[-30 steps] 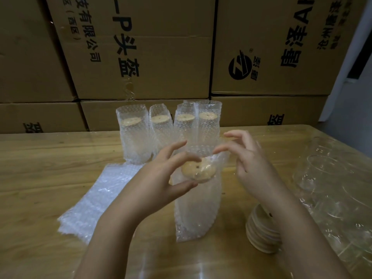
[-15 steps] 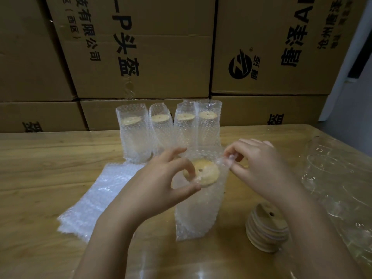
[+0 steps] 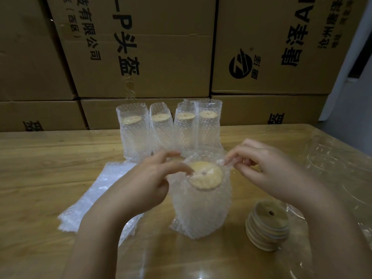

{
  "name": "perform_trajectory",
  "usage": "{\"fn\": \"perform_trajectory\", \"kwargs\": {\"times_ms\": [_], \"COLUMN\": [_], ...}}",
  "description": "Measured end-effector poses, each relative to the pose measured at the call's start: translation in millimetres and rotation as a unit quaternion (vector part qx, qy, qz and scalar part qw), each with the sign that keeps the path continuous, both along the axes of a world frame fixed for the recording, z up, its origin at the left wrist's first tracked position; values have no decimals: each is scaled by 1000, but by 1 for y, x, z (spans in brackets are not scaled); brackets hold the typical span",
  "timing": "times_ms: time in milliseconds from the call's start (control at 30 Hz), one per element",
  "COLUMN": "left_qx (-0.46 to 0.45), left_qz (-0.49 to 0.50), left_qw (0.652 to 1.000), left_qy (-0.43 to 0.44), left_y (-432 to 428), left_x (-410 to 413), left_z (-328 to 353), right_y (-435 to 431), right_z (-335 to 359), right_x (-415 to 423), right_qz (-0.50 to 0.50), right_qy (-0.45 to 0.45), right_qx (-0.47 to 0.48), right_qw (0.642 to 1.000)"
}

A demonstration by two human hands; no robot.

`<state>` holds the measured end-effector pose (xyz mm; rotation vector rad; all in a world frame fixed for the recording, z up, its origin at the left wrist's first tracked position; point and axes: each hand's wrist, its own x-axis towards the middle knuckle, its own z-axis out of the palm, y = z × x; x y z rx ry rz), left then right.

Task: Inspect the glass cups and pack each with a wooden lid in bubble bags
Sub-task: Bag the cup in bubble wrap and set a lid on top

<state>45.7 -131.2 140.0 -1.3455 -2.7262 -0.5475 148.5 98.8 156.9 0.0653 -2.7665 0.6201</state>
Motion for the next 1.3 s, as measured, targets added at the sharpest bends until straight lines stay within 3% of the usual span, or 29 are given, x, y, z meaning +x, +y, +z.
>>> {"fn": "perform_trajectory", "kwargs": {"times_ms": [233,400,567,733,1000,1167,1233,1300], "left_qx": [-25,24,52,124,184,187,183,190], "left_qz": [70,2,30,71,89,92,91,86], "left_qw": [995,998,990,983,951,950,955,960], "left_qy": [73,65,130,118,231,233,214,186], "left_y": [-9,-3,-7,-15,-11,-12,-12,-13], "left_x": [1,4,2,4,5,0,-3,-8], "left_z": [3,5,6,11,10,7,5,0], "right_y": [8,6,7,13,9,4,3,6], "right_z": [-4,-4,-4,-7,-7,-6,-7,-8], "right_x": [-2,-2,-2,-5,-9,-9,-9,-8], "right_qz": [-26,3,6,-35,-54,-50,-41,-8], "right_qy": [37,24,29,55,135,149,130,73], "right_qx": [-24,-41,-45,-31,15,17,-11,-102], "right_qw": [999,999,999,997,989,987,991,992]}}
